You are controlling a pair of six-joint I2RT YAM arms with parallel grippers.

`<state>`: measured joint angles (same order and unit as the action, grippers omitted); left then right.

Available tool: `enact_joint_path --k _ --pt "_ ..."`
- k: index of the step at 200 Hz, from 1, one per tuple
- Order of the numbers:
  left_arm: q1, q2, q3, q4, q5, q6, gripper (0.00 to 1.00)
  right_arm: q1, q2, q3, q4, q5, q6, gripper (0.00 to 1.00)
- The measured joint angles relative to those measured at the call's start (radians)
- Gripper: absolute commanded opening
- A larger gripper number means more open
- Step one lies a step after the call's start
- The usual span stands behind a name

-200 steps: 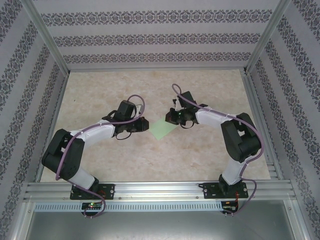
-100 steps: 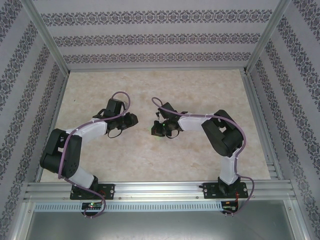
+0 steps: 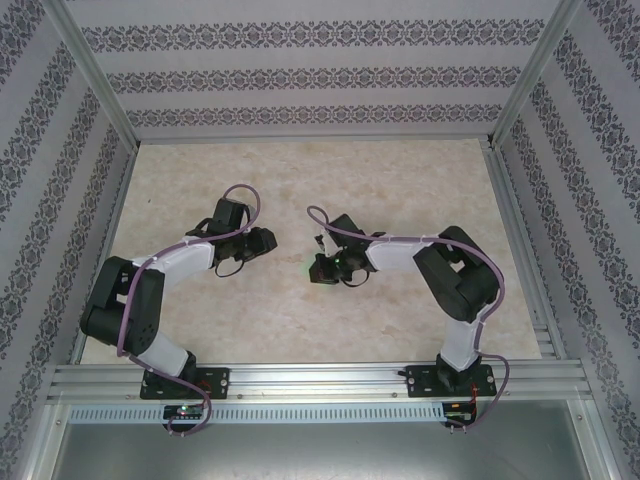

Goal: Fold a paper plane with a square sheet of paper (pick it up from the middle)
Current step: Rotate the square sheet of paper at the center of the table.

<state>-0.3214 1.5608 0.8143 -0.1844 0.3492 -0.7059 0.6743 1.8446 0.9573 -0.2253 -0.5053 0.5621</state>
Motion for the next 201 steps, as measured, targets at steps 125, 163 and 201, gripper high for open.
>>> enact_joint_path --k 125,163,201 --pt "0.000 0.068 0.046 -0.005 0.096 -0.006 0.59 -0.102 -0.053 0.137 -0.218 0.484 0.195 0.42" --pt "-0.002 0.089 0.079 -0.021 0.134 0.014 0.59 -0.108 0.039 0.206 -0.228 0.485 0.198 0.41" --pt "-0.019 0.121 0.108 -0.043 0.159 0.046 0.59 -0.107 0.111 0.283 -0.222 0.428 0.164 0.41"
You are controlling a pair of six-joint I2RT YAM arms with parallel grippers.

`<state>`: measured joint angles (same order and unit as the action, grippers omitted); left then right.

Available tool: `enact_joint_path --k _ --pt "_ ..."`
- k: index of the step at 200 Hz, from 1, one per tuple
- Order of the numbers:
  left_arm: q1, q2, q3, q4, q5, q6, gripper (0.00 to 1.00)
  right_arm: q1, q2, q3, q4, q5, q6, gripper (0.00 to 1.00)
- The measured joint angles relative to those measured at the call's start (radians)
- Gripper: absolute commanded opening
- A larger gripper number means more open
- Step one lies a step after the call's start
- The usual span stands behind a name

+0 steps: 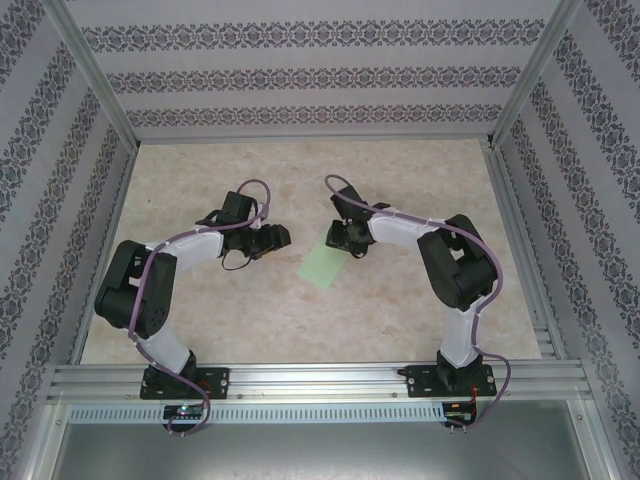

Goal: Fold a paper plane with a square sheet of paper (pick it up from the middle)
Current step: Rotate the square sheet of paper at the center of the table.

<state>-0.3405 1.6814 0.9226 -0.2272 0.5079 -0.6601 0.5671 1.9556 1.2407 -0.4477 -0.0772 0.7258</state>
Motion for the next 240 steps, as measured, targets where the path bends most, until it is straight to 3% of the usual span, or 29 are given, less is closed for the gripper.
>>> enact_joint_path --k 50,89,141,187,240 --pt "-0.025 0.027 0.001 -0.022 0.045 0.009 0.58 0.000 0.092 0.113 0.039 -0.113 -0.105 0.39" --pt "-0.060 0.028 0.001 -0.039 0.068 0.008 0.58 0.000 0.090 0.116 0.045 -0.131 -0.124 0.38" --pt "-0.100 0.028 0.002 -0.105 0.068 -0.024 0.54 0.040 -0.037 0.027 0.045 -0.120 -0.064 0.32" --pt "-0.118 0.028 0.002 -0.113 0.067 -0.039 0.52 0.061 -0.030 -0.021 0.069 -0.143 -0.009 0.30" --pt "-0.130 0.057 0.005 -0.124 0.068 -0.050 0.57 0.058 0.002 -0.035 0.090 -0.148 0.021 0.31"
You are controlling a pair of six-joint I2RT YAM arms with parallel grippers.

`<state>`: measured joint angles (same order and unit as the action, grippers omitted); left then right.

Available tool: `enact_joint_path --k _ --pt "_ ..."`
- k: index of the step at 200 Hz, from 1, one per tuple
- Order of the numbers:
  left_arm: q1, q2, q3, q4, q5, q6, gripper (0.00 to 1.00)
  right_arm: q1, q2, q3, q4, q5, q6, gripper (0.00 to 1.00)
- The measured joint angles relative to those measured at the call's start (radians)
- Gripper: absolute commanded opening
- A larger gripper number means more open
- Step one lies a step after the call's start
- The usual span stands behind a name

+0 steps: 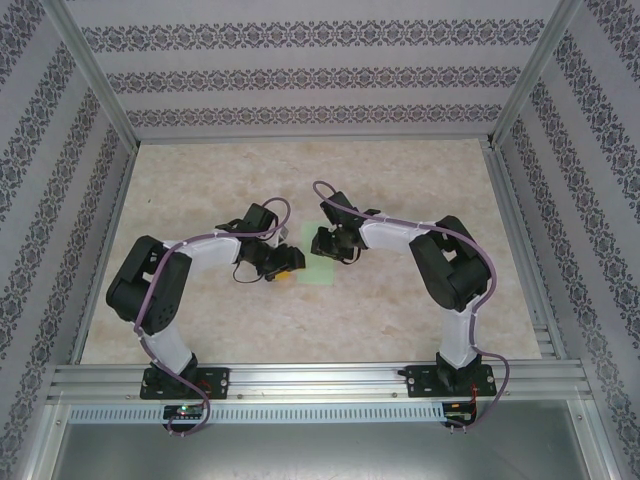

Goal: Fold a paper plane with a square sheet of paper (pick it up from the middle)
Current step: Rotate the square sheet of paper at the center of the table, then fold the triangle a second time at the center of the table.

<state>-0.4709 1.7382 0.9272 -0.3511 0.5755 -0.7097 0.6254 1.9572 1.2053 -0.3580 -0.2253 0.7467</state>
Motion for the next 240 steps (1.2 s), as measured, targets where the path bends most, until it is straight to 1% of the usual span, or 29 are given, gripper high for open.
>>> enact_joint_path --k 93,170,202,240 --pt "-0.020 0.030 0.021 -0.011 0.027 -0.003 0.59 -0.046 -0.021 -0.090 0.139 -0.107 0.072 0.32" --pt "-0.040 0.058 0.079 -0.025 0.006 -0.002 0.63 -0.065 -0.031 -0.135 0.211 -0.156 0.099 0.32" --pt "-0.043 0.078 0.100 -0.045 -0.012 0.006 0.66 -0.068 -0.031 -0.141 0.222 -0.166 0.101 0.32" --pt "-0.049 0.088 0.122 -0.069 -0.016 0.016 0.68 -0.072 -0.031 -0.143 0.225 -0.173 0.101 0.32"
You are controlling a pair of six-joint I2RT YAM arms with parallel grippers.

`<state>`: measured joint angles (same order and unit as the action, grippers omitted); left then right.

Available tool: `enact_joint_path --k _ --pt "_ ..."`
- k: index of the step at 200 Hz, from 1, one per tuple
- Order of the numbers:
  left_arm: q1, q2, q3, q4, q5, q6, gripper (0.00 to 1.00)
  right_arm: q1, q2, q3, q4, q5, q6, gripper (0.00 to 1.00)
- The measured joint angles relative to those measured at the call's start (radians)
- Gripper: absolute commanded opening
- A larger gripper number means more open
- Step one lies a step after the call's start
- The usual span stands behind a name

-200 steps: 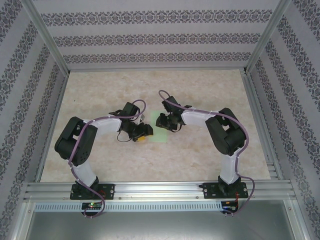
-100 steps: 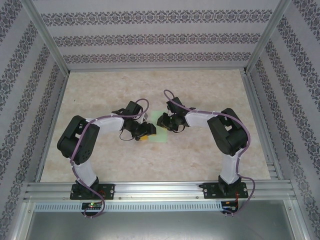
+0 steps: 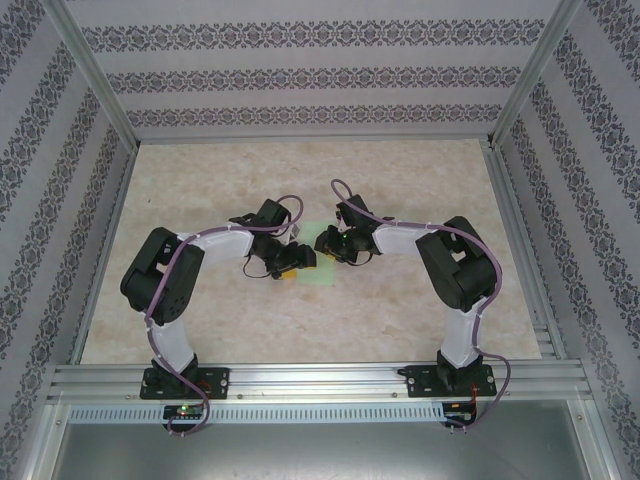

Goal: Fold a paper plane with a square sheet of paper (pick it up from the middle)
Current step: Fold the triangle a second time at the center of the table.

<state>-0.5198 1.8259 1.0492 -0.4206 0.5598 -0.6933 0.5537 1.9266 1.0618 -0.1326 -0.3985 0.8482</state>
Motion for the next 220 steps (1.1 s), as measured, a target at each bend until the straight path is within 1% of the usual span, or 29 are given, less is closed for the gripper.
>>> enact_joint_path --k 47,72,119,148,169,187,220 --pt "-0.004 0.008 0.013 -0.015 0.000 0.006 0.66 0.000 0.000 0.000 0.000 0.000 0.000 0.31" --pt "-0.011 0.012 0.018 -0.010 0.010 0.009 0.63 0.000 0.000 0.000 0.000 0.000 0.000 0.31" --pt "-0.023 0.013 0.023 -0.008 0.010 0.016 0.62 0.000 0.000 0.000 0.000 0.000 0.000 0.31" --pt "-0.024 0.013 0.050 -0.042 -0.049 0.047 0.63 0.000 0.000 0.000 0.000 0.000 -0.001 0.31" --pt "-0.024 0.016 0.087 -0.070 -0.093 0.070 0.63 -0.003 0.000 -0.005 0.003 0.000 -0.002 0.27" --pt "-0.024 0.029 0.114 -0.079 -0.115 0.085 0.63 -0.012 0.000 -0.013 0.011 -0.006 -0.001 0.23" --pt "-0.024 0.074 0.148 -0.105 -0.145 0.102 0.63 -0.020 0.000 -0.025 0.032 -0.027 0.000 0.23"
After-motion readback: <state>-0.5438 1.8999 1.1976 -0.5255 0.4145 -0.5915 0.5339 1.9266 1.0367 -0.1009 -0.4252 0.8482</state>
